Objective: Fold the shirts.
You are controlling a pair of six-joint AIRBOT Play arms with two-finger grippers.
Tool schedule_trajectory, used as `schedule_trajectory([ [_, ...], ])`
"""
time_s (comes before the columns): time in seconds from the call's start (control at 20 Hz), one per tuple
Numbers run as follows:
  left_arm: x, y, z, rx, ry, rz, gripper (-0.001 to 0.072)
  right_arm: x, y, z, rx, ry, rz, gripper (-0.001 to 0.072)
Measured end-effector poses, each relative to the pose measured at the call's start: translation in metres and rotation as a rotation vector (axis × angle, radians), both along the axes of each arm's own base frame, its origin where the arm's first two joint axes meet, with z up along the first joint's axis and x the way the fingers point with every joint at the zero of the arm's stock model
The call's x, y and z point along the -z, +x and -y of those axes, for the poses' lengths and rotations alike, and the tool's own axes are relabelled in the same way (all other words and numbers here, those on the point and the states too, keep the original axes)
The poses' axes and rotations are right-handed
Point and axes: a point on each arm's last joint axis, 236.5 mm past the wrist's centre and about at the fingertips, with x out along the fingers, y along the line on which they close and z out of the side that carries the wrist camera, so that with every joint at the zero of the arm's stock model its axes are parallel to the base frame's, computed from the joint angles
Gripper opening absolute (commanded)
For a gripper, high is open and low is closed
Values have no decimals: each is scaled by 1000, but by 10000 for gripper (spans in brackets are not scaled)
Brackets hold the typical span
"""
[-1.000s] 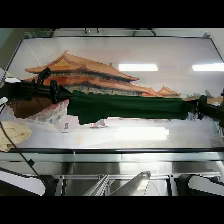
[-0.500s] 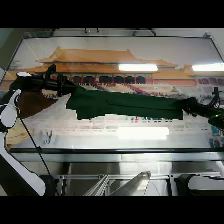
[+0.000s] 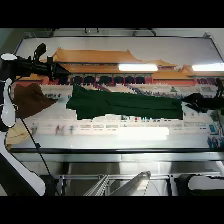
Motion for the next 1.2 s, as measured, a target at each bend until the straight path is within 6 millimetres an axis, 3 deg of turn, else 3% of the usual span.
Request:
schedule_trajectory([
  [0.2,7,-10,23,40,-17,-48,9,20,-4,-25,-34,97,-80,695],
  [0.25,9,-13,31,53,-21,-60,9,22,-5,-34,-50,124,-92,488],
  [0.3,12,-16,38,66,-24,-74,9,27,-5,-41,-62,133,-103,182],
  [0.35,14,-20,48,85,-25,-83,9,32,-6,-48,-78,139,-113,25],
  [0.55,25,-40,106,183,-13,-105,9,13,9,-75,-143,201,-53,23],
  [0.7,53,-63,159,262,85,-112,9,-23,15,-83,-216,267,1,23],
  [0.85,97,-85,203,308,294,-103,9,-65,16,-77,-272,311,51,23],
  [0.95,117,-96,228,329,411,-64,10,-92,13,-71,-309,331,80,22],
  [1.2,138,-105,296,340,523,50,12,-132,-7,-59,-387,376,98,23],
])
